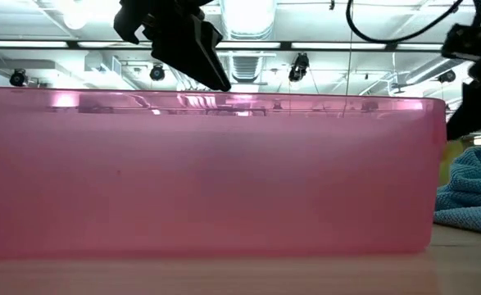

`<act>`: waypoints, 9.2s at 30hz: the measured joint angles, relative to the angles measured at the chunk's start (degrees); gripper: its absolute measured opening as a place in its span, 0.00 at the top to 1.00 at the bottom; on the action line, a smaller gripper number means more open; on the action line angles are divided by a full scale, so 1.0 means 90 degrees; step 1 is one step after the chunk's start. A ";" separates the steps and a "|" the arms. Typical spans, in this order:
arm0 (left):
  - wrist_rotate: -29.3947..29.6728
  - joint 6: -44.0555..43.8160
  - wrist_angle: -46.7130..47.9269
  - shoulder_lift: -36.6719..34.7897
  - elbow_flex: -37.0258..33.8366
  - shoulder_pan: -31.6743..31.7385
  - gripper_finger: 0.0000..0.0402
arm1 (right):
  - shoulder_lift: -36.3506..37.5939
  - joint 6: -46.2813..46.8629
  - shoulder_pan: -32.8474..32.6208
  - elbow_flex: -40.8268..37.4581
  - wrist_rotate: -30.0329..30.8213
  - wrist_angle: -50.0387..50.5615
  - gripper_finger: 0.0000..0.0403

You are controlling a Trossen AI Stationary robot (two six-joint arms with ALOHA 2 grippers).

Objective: Fold microfiber towels
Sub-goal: Fold the yellow microfiber cloth

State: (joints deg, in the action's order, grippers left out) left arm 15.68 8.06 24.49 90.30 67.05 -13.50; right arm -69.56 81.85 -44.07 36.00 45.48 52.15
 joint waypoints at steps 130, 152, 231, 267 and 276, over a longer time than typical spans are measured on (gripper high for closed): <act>-0.0046 0.0687 -0.1531 0.0002 -0.0097 0.0261 0.68 | 0.0015 0.2994 -0.0662 -0.0081 -0.1399 0.0511 0.98; -0.0044 0.1154 -0.1569 0.0002 -0.0097 0.0323 0.68 | 0.0012 0.0391 0.2130 0.0369 -0.2261 -0.1736 0.63; -0.0044 0.1347 -0.1860 0.0002 -0.0104 0.0335 0.68 | -0.0314 -0.1527 0.2344 0.1490 -0.3016 -0.0646 0.59; -0.0568 0.1145 -0.3636 0.3268 0.2217 0.0935 0.68 | 0.1320 -0.1387 0.2739 -0.0214 -0.2977 -0.0393 0.98; -0.0542 0.1143 -0.3670 0.3502 0.2407 0.1005 0.68 | 0.1055 -0.1724 0.2997 -0.1654 -0.2886 -0.3734 0.98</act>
State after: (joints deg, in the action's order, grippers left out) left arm 10.81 18.35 -8.54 121.82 88.71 -4.45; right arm -60.07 66.33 -17.10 21.12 19.51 18.55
